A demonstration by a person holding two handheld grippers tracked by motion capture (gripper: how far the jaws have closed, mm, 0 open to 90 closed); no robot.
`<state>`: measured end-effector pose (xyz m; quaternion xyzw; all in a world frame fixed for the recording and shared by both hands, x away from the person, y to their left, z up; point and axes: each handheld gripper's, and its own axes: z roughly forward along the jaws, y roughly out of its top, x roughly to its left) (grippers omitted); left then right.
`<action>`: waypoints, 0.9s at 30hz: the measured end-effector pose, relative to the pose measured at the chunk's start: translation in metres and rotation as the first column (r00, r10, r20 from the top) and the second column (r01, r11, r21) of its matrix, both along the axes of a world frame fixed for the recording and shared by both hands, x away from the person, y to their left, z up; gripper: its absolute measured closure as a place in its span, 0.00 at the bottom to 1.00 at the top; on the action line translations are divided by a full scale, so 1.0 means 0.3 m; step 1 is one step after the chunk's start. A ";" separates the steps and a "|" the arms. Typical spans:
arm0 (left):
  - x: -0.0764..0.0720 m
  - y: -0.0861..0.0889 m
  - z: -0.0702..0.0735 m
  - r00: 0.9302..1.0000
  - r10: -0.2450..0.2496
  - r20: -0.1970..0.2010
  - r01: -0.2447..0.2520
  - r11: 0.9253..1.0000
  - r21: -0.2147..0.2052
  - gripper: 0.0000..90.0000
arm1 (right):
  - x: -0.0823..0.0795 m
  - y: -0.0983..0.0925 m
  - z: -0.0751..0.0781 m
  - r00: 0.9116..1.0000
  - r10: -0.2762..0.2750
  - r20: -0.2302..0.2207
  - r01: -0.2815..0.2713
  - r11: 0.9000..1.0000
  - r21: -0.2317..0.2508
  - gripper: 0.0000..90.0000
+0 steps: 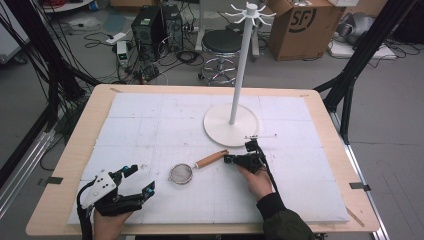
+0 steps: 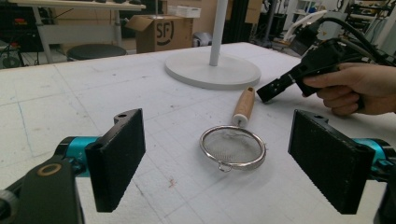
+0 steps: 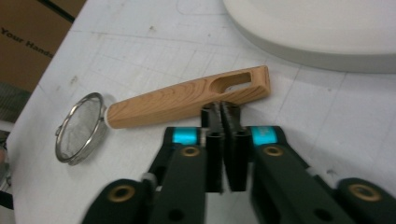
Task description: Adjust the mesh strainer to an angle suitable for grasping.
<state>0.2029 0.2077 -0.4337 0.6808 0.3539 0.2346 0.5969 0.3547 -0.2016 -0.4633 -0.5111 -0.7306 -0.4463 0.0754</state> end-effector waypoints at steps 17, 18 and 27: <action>0.016 0.005 -0.004 1.000 -0.009 -0.011 0.009 1.000 -0.009 0.21 | -0.193 -0.171 0.108 0.963 0.022 0.269 -0.033 0.999 0.036 0.28; 0.018 0.005 -0.005 1.000 -0.010 -0.015 0.010 1.000 -0.008 0.21 | -0.201 -0.176 0.115 0.959 0.022 0.282 -0.033 0.999 0.034 0.27; 0.028 0.007 -0.009 0.999 -0.017 -0.030 0.016 1.000 -0.007 0.21 | -0.235 -0.221 0.123 0.943 0.020 0.332 -0.035 0.999 0.039 0.19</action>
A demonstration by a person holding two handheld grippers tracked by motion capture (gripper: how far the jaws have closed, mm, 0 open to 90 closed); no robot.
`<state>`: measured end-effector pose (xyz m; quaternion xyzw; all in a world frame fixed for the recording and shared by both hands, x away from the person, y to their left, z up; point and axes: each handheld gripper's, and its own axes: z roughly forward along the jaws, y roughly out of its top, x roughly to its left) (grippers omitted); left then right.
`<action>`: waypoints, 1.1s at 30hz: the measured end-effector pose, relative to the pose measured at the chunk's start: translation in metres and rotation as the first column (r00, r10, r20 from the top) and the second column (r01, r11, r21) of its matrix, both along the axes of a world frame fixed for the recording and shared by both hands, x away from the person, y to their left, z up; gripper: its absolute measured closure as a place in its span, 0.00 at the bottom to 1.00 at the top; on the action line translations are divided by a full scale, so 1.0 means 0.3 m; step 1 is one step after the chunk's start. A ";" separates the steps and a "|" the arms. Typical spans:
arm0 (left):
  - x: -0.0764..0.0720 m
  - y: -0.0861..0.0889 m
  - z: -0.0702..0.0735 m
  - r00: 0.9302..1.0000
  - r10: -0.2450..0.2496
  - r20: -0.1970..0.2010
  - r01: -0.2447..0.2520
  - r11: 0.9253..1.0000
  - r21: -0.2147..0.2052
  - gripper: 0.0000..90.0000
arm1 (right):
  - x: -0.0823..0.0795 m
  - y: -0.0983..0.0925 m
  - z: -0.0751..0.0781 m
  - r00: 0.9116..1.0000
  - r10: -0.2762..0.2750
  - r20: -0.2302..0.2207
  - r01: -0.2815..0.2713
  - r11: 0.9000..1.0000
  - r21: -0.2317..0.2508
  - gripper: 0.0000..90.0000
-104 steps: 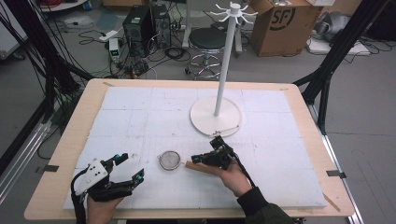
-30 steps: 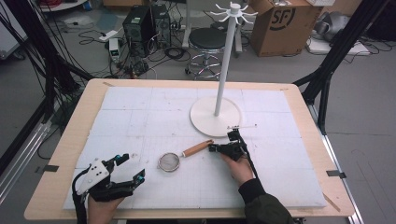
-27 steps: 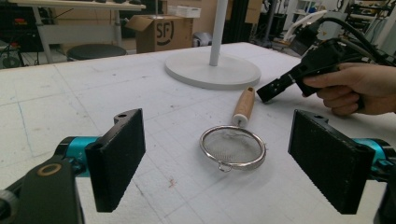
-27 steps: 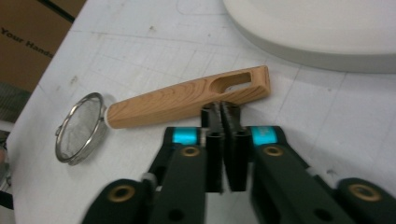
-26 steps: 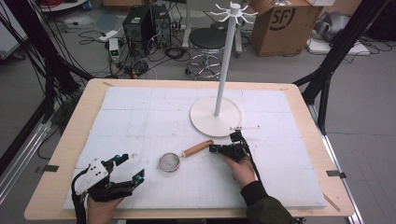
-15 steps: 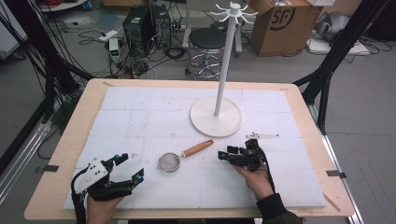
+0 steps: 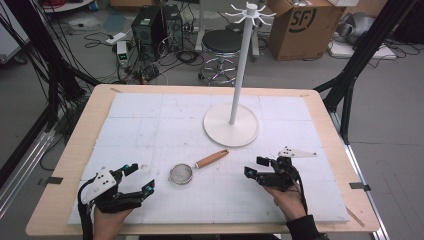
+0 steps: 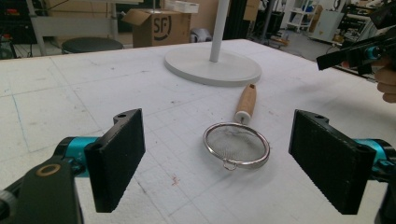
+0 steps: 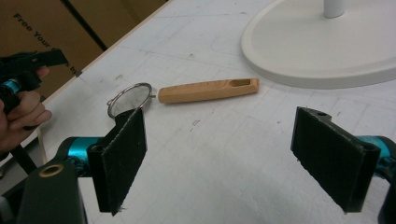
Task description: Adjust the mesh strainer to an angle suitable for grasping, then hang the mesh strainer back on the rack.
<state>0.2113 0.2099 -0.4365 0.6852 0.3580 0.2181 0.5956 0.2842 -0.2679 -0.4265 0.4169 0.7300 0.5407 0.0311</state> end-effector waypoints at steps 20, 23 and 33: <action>0.165 -0.174 0.052 0.982 -0.167 -0.089 0.165 0.986 -0.029 0.18 | -0.068 -0.122 0.004 0.997 -0.063 0.037 0.060 0.996 0.065 0.19; 0.199 -0.215 0.069 0.975 -0.197 -0.100 0.197 0.980 -0.016 0.18 | -0.064 -0.134 -0.005 0.998 -0.066 0.024 0.064 0.994 0.085 0.19; 0.283 -0.298 0.087 0.955 -0.255 -0.151 0.262 0.965 0.030 0.20 | -0.055 -0.141 -0.004 0.997 -0.075 0.027 0.072 0.993 0.092 0.19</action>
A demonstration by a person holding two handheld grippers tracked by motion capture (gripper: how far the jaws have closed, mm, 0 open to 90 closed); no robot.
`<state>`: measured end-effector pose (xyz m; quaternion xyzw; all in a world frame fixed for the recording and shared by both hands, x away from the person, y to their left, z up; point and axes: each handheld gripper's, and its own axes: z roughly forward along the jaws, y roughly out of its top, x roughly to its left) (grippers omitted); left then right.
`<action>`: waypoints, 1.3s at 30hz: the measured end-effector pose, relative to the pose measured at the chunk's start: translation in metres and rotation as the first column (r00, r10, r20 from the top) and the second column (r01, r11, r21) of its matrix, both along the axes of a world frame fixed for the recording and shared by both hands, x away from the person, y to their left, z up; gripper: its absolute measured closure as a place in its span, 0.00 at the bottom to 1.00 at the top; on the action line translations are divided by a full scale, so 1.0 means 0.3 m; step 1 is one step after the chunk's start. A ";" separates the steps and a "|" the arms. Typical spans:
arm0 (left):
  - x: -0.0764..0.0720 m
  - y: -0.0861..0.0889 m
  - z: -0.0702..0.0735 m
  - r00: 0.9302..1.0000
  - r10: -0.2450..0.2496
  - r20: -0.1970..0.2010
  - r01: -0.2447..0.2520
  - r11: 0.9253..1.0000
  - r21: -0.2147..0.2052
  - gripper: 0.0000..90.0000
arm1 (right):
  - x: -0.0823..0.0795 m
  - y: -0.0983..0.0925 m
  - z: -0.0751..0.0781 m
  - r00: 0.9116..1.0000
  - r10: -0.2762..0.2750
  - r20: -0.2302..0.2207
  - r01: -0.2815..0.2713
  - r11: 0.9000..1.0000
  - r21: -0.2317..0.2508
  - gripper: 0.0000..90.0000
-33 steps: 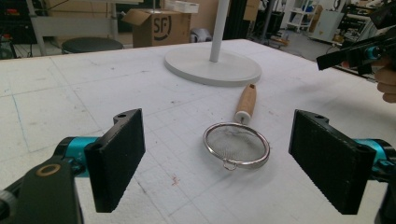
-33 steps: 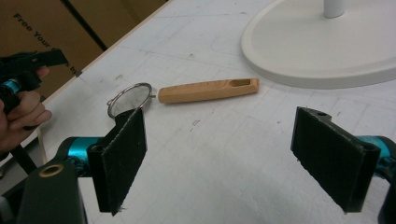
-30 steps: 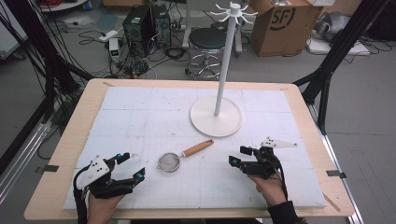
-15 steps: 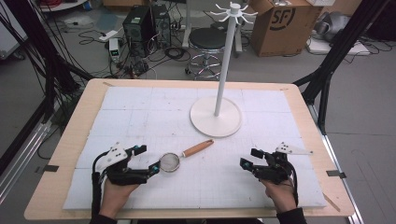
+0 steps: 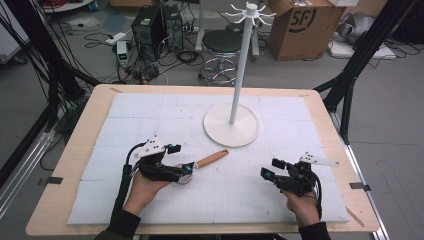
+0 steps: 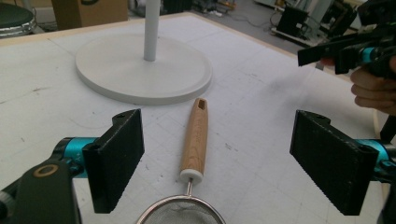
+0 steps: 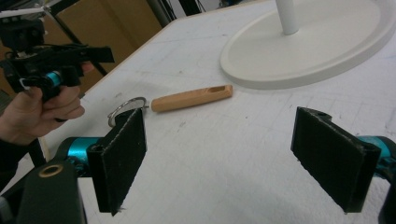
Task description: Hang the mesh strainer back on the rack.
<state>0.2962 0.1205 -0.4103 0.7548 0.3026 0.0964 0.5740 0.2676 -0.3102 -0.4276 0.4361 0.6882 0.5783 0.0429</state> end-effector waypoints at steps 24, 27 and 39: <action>0.156 -0.099 -0.029 0.976 -0.097 -0.195 0.117 0.989 0.090 0.32 | 0.016 -0.014 -0.023 1.000 -0.013 -0.015 0.013 1.000 0.010 0.19; 0.180 -0.093 -0.052 0.965 -0.107 -0.237 0.129 0.989 0.076 0.35 | 0.019 -0.015 -0.022 1.000 -0.016 -0.021 0.016 1.000 0.017 0.19; 0.194 -0.133 -0.112 0.954 -0.065 -0.291 0.143 0.957 0.254 0.40 | 0.027 -0.018 -0.024 0.999 -0.023 -0.026 0.024 0.999 0.024 0.20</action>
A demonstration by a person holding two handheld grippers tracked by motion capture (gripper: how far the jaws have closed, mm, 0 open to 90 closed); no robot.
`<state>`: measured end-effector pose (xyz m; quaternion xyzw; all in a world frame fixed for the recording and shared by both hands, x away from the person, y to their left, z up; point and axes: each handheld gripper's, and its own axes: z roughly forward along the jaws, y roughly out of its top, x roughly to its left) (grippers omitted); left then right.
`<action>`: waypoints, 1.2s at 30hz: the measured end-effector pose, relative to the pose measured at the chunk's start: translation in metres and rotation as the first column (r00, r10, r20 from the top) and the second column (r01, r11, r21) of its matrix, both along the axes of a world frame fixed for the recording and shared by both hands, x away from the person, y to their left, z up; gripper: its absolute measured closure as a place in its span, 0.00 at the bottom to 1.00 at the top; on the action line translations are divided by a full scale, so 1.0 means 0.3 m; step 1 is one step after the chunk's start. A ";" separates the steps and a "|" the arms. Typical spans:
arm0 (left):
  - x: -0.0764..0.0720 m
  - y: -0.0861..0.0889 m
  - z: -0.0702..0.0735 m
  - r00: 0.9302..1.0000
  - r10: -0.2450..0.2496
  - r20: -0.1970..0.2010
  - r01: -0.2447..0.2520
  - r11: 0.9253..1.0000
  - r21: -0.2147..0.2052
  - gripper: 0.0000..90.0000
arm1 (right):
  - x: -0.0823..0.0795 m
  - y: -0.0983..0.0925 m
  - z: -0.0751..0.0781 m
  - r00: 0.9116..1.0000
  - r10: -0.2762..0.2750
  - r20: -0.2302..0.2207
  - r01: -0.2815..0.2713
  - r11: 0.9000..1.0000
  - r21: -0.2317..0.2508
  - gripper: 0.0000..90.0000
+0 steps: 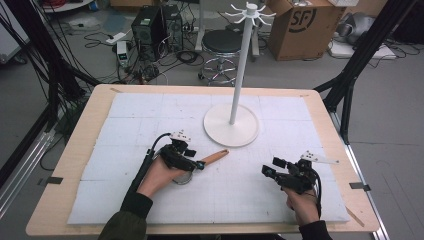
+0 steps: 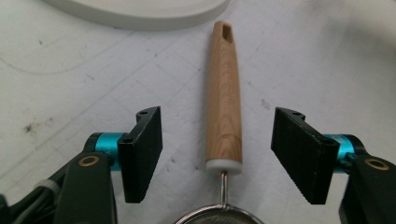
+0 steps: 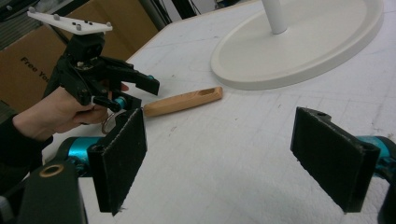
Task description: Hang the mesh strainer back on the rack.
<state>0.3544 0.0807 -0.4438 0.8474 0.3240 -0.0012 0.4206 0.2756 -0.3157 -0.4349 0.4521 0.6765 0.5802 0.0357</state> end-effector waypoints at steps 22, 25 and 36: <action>-0.028 -0.038 -0.005 0.998 -0.040 0.042 0.036 0.996 0.082 0.50 | 0.003 -0.006 -0.001 1.000 -0.004 -0.007 0.004 1.000 -0.011 0.20; -0.033 -0.045 -0.004 0.997 -0.047 0.069 0.039 0.993 0.109 0.54 | 0.003 -0.005 -0.002 1.000 -0.004 -0.005 0.004 1.000 -0.011 0.20; -0.028 -0.104 0.021 0.993 -0.081 0.087 0.056 0.962 0.266 0.60 | 0.006 -0.005 -0.002 1.000 -0.006 -0.004 0.006 1.000 -0.012 0.20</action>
